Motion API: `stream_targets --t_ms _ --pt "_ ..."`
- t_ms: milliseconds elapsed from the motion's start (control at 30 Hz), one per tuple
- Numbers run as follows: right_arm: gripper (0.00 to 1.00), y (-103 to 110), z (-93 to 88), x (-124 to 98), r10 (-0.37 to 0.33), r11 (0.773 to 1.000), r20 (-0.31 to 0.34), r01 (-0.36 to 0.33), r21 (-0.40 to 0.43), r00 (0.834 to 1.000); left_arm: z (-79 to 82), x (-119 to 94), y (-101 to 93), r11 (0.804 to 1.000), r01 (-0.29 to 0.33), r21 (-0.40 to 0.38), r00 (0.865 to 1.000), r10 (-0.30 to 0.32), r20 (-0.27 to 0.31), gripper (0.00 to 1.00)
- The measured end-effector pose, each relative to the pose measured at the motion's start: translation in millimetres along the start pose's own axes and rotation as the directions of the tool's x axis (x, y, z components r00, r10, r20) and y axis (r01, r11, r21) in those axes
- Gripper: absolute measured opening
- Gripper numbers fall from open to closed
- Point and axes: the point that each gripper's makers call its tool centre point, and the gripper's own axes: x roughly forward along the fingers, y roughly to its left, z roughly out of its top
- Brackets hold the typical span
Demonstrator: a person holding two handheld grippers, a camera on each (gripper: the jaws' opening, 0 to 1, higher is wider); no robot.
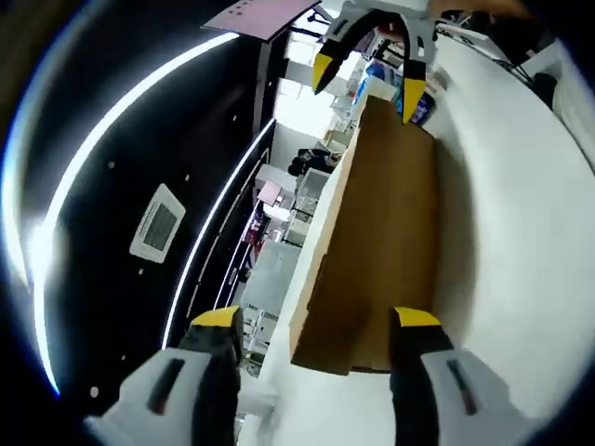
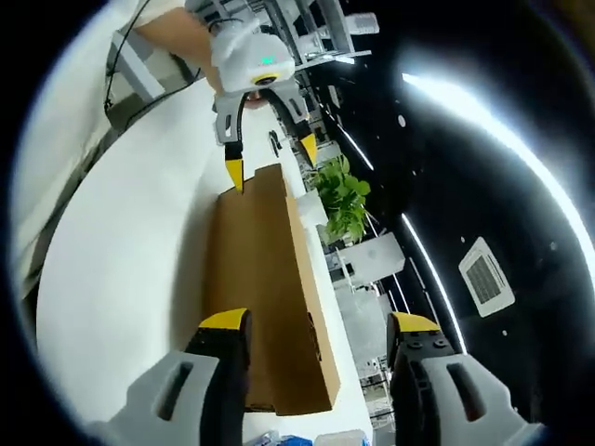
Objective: Operate the shoe box by opening the lid, removing the specified soft item, and placing it in the target area until the item is outside and the box remains undamaged.
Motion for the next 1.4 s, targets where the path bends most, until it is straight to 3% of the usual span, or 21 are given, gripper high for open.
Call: stream_targets --t_ms 200,667,767,867,967,1233,1400 --pt "0.58 1.6 -6.8 -0.9 0.002 1.0 -0.018 -0.003 -0.012 1.0 -1.8 0.3 -3.6 1.0 0.018 0.01 1.0 -0.018 -0.001 0.6" --pt "0.55 9.6 -34.0 1.6 0.011 0.999 -0.096 -0.015 -0.047 0.995 -7.5 5.0 -4.1 0.999 0.017 0.047 0.999 -0.016 -0.03 0.59" --pt "0.51 12.0 -34.7 1.2 0.024 0.999 -0.099 -0.027 -0.026 0.995 -8.9 5.7 -3.0 0.999 0.013 0.046 0.999 -0.011 -0.038 0.56" --pt "0.45 9.5 -38.8 -0.3 0.004 0.998 -0.121 -0.011 -0.054 0.993 -9.4 5.4 -4.3 0.999 0.021 0.04 0.999 -0.019 -0.047 0.45" --pt "0.37 8.4 -40.2 -2.2 0.004 0.999 -0.128 -0.011 -0.048 0.992 -6.8 4.0 -3.9 0.999 0.014 0.046 0.999 -0.012 -0.039 0.45" --pt "0.31 12.8 -47.3 -3.1 0.004 0.998 -0.16 -0.013 -0.058 0.987 -8.0 2.0 -7.8 0.999 0.029 0.04 0.999 -0.027 -0.045 0.32" --pt "0.29 13.7 -50.7 -3.8 0.006 0.999 -0.172 -0.014 -0.046 0.985 -8.4 2.1 -8.8 0.999 0.028 0.041 0.999 -0.026 -0.048 0.32"
